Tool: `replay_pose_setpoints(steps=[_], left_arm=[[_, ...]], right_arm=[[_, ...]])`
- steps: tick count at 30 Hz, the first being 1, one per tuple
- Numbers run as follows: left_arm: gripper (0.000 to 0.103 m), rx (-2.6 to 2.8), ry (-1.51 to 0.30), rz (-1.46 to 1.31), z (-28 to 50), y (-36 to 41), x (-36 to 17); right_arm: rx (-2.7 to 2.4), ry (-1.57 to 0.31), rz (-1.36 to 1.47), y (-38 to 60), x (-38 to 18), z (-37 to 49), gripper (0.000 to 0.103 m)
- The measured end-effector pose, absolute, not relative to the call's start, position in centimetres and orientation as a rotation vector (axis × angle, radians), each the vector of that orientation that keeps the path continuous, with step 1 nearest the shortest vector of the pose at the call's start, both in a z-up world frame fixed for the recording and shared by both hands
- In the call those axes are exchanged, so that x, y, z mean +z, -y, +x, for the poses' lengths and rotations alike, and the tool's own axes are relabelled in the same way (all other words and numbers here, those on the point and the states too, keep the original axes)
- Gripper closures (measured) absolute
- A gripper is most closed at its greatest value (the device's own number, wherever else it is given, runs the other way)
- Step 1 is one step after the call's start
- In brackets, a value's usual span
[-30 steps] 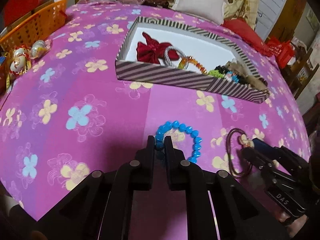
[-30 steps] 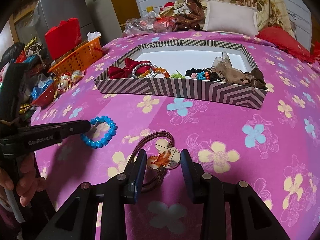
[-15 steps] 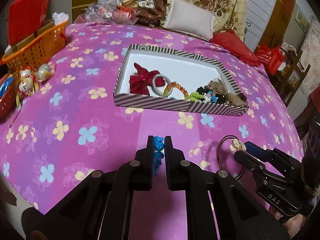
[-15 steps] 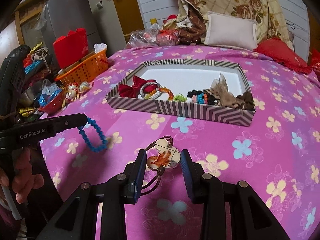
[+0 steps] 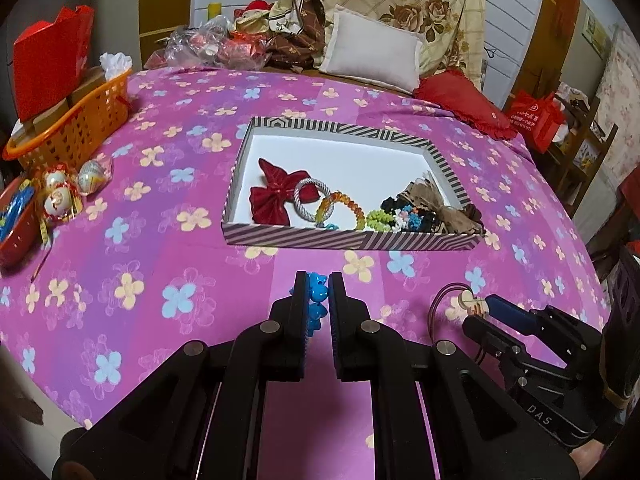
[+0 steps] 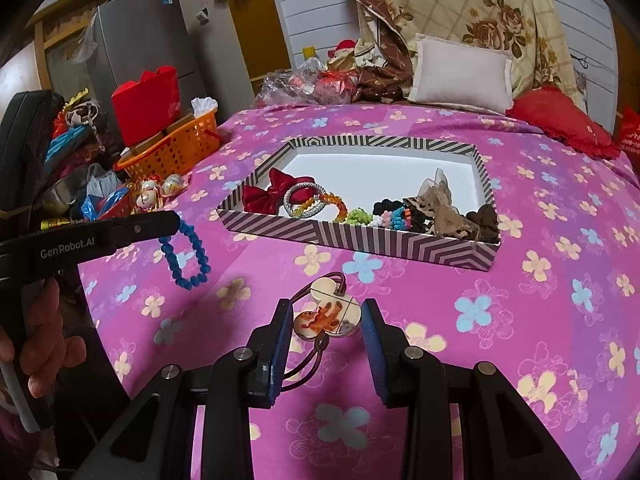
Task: Organize jewelry
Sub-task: 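Grasp the blue bead bracelet with the left tool while the right tool grasps the brown cord charm, then carry the blue bracelet and brown cord charm over the striped box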
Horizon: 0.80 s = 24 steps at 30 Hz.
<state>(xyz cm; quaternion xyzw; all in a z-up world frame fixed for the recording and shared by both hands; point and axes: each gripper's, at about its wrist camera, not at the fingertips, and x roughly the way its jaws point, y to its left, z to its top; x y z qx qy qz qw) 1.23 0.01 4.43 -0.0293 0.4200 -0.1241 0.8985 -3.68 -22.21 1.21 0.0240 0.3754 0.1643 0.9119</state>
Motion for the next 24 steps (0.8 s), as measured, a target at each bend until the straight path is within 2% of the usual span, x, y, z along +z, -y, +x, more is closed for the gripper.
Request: replay_pose_setpoints(steps=[24], left_arm=[[0.095, -0.232, -0.866, -0.005, 4.1, 1.8, 5.0]], right_arm=[[0.328, -0.772, 0.051, 23.3, 2.5, -1.4, 0.069]])
